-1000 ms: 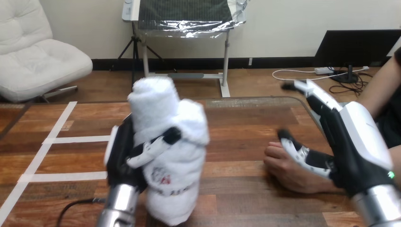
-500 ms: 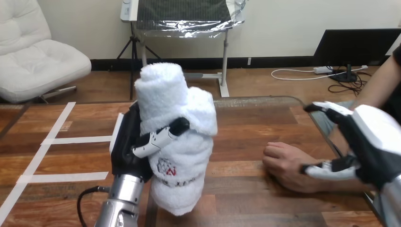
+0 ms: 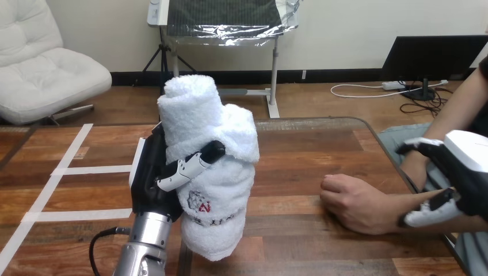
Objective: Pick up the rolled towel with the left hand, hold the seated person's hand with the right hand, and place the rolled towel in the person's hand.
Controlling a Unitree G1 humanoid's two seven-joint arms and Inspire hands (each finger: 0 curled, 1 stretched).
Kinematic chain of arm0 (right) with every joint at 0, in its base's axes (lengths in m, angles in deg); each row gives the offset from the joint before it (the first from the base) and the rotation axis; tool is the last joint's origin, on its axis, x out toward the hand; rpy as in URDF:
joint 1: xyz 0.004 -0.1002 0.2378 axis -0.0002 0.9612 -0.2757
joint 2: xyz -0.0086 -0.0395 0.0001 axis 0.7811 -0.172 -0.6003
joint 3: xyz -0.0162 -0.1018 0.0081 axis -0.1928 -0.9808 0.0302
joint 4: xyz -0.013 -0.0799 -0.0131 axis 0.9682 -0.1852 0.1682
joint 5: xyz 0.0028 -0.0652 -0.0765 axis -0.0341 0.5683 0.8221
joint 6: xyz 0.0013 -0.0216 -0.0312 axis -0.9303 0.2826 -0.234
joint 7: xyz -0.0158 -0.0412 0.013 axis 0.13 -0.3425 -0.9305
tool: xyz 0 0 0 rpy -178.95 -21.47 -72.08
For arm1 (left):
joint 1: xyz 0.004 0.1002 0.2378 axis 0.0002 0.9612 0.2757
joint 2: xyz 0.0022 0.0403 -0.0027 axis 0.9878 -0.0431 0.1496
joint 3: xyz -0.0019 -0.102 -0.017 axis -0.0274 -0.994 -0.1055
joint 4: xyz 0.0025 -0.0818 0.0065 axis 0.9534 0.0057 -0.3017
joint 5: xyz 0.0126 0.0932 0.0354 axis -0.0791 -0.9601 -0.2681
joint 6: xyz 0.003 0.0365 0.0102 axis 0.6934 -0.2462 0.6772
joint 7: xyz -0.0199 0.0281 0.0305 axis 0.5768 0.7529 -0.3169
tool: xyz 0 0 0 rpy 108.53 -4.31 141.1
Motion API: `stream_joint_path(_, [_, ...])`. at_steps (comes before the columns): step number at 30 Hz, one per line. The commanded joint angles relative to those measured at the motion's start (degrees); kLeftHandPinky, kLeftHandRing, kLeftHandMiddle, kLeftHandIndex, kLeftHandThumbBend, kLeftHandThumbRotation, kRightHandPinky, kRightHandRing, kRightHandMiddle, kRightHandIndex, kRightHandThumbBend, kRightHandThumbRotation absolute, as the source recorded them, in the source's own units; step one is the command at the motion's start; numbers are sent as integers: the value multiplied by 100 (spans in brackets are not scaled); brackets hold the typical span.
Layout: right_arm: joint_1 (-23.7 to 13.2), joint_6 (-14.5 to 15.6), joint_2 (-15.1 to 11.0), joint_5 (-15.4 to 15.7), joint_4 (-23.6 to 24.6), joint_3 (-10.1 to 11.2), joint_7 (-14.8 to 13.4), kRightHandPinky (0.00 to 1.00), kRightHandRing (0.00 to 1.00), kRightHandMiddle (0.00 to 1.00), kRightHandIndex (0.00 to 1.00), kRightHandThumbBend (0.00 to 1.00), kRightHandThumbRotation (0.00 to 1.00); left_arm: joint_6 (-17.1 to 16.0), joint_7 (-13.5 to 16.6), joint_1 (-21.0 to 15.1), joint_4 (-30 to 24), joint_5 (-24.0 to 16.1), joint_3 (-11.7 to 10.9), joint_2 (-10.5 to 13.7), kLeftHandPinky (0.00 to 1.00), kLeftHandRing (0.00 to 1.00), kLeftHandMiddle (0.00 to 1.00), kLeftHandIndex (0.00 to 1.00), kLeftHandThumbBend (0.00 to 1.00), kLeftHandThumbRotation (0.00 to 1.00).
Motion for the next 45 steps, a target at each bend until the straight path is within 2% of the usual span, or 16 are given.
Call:
stream_joint_path(1, [-520,59,-431,55,-277,-77,225,83,90,91,86,84,0,-82,-67,-401,-208,-22,-17,-118,38,43,48,52,99,14])
stream_joint_path(11, [-832,101,-799,190,-735,-330,585,84,91,91,86,84,0,-104,-117,-398,-174,4,-39,-120,39,43,48,52,99,14])
stream_joint_path(18, [-1015,184,-904,263,-941,-488,733,85,92,92,86,85,0,-70,-89,-385,-187,-2,-46,-125,39,43,48,52,100,14])
stream_joint_path(24, [-1156,109,-1011,328,-1181,-627,794,86,92,91,86,85,0,-69,-86,-378,-183,-7,-48,-120,38,43,48,52,100,14])
stream_joint_path(34, [-1433,51,-1194,505,-1532,-987,1083,87,93,92,87,83,0,-35,-145,-350,-187,33,-62,-95,38,43,48,52,99,14])
stream_joint_path(45, [-1677,-121,-1272,700,-1871,-1380,1194,88,93,92,88,81,1,-12,-188,-322,-184,82,-106,-80,38,43,48,52,99,13])
